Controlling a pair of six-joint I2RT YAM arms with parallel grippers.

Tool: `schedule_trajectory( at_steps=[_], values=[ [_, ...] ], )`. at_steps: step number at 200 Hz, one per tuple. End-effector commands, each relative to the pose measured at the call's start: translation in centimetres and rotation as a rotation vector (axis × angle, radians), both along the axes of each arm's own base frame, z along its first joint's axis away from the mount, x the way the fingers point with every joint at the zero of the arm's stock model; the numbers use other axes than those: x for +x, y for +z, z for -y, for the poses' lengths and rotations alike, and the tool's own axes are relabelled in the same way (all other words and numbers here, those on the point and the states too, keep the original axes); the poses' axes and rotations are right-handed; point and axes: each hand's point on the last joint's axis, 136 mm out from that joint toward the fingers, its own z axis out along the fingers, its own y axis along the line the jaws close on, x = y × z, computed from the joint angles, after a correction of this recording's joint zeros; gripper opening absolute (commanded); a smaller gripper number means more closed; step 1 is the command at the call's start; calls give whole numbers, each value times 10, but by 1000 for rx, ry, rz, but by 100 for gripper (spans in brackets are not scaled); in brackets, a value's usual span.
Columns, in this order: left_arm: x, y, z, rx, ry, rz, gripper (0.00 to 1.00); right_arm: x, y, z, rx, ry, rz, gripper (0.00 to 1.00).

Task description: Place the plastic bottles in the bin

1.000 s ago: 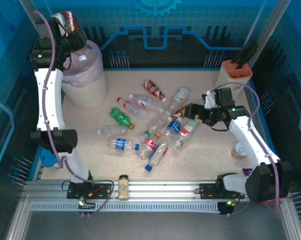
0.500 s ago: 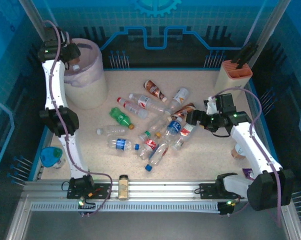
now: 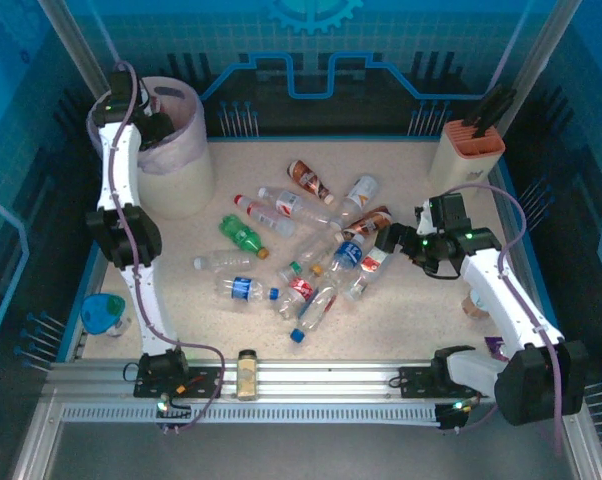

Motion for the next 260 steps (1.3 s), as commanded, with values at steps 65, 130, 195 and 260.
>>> schedule_trajectory(
  at_steps=[65, 130, 195, 260],
  values=[
    [1, 9, 20, -21, -68, 16, 99, 19, -18, 16, -42, -190, -22, 100],
    [-14, 81, 28, 31, -107, 153, 99, 48, -56, 4, 1, -258, -59, 100],
    [-67, 188, 38, 123, -109, 342, 99, 65, -88, -3, -7, -276, -126, 98],
    [-164, 215, 185, -60, -371, 444, 99, 86, -104, -1, -53, -285, -136, 94]
  ],
)
